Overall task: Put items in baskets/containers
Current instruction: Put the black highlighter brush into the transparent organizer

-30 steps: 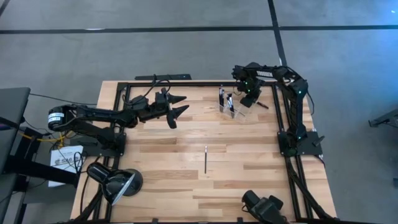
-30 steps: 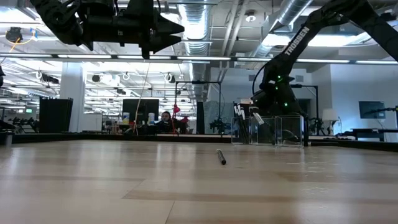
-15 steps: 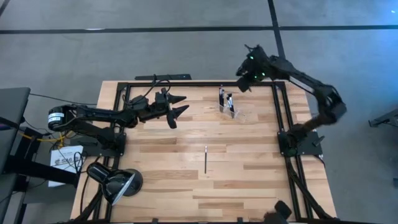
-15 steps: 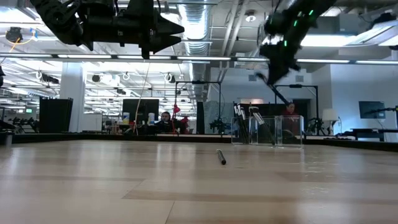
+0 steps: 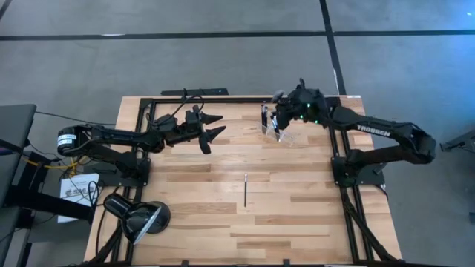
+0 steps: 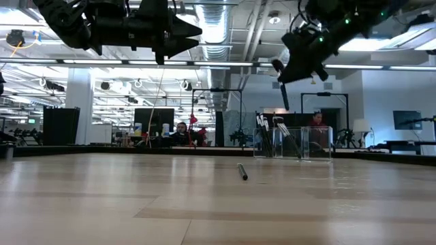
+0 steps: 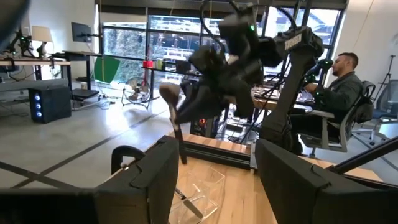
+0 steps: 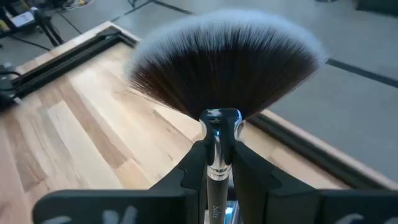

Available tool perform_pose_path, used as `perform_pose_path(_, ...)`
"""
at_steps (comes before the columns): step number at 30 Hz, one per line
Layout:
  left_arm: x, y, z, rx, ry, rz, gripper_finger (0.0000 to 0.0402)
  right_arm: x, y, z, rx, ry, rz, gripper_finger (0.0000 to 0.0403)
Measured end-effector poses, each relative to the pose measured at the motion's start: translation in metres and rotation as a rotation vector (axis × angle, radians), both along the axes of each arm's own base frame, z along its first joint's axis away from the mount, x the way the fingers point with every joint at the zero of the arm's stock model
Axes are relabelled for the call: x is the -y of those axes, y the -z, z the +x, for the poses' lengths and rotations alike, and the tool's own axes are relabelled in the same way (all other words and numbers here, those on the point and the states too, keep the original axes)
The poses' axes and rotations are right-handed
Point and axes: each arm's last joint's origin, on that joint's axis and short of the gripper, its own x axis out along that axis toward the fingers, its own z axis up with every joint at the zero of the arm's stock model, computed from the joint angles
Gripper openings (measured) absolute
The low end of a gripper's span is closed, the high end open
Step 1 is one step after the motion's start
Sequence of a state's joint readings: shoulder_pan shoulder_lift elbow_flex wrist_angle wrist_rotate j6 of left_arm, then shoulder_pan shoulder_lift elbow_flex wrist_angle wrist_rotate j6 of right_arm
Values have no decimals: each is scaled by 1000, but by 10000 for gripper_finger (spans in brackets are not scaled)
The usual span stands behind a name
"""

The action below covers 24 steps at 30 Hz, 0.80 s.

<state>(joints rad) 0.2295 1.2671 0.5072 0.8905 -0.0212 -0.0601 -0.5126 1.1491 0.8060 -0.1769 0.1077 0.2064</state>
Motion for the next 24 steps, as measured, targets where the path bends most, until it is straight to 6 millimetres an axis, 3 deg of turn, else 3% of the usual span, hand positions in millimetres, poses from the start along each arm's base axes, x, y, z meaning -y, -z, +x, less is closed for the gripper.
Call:
perform_pose_path(5, 0, 0, 0, 0, -1, 0, 209, -7, 27, -1, -8, 30, 41, 48)
perform_pose_path(24, 0, 0, 0, 0, -1, 0, 209, -12, 78, -12, -11, 100, 127, 57)
